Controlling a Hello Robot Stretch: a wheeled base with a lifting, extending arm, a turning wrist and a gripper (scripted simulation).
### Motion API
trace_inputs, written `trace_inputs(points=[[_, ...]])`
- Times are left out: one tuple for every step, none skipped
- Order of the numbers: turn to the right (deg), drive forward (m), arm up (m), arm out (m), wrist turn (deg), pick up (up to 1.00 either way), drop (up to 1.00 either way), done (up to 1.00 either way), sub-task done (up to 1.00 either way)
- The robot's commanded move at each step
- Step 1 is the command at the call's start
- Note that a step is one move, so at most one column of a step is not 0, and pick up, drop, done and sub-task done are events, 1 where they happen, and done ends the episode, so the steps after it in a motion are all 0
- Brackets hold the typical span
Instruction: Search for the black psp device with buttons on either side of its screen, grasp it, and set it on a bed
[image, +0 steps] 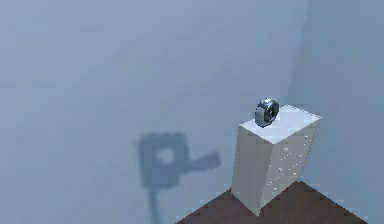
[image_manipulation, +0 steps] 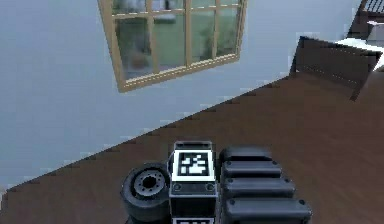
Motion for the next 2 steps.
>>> trace_inputs(points=[[18.0, 0.0, 0.0, 0.0, 0.0, 0.0, 0.0, 0.0, 0.0], [-45.0, 0.0, 0.0, 0.0, 0.0, 0.0, 0.0, 0.0, 0.0]])
